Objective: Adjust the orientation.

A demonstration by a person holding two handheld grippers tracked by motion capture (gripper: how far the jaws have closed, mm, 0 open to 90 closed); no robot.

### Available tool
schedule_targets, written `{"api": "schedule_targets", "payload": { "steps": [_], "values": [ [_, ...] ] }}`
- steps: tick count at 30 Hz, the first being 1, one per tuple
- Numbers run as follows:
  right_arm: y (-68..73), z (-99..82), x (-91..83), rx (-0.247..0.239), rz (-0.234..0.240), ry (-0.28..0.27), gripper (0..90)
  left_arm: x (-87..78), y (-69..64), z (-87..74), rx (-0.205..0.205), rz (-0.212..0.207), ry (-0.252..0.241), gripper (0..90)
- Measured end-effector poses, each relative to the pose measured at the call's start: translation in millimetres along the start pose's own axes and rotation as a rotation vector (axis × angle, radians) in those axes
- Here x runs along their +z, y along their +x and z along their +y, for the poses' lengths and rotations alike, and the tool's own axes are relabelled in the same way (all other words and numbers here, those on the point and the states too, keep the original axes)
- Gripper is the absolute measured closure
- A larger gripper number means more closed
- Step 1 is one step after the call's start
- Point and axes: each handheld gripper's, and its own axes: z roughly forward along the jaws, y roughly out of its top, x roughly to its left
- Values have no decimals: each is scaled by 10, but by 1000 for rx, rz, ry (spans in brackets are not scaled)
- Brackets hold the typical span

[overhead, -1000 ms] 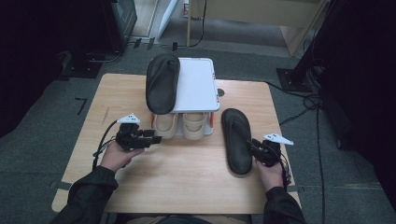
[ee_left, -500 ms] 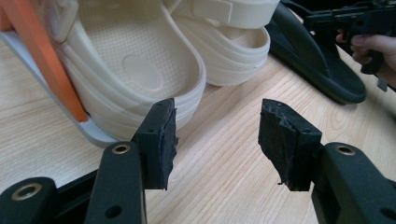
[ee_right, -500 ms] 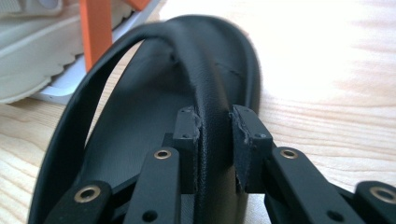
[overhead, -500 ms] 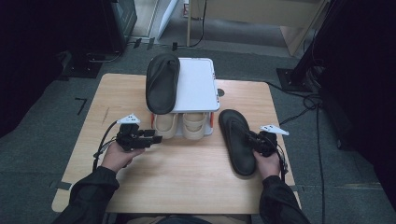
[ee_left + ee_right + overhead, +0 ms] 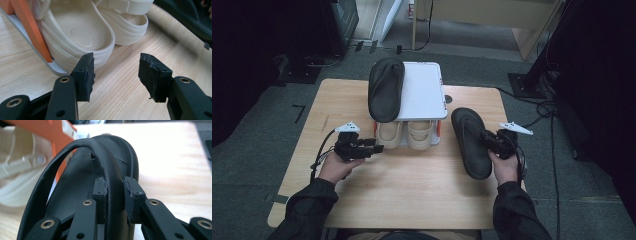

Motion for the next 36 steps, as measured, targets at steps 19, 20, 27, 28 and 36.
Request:
{"api": "schedule_targets", "payload": {
  "steps": [19, 20, 27, 28, 36],
  "values": [
    [211, 1216, -204, -17, -40, -106, 731, -29, 25, -37, -2, 3, -11, 463],
    [239, 1273, -209, -20, -39, -111, 732, -33, 27, -39, -2, 2, -9, 464],
    [542, 1569, -119, -61, -26, -111, 731, -40, 20, -55, 0, -1, -16, 463],
    [589, 1594, -90, -67, -22, -110, 731, -41, 18, -58, 0, 0, -19, 463],
    [991, 1682, 222, -95, 13, -85, 730, -75, 19, -71, 9, -3, -25, 462]
  ]
}}
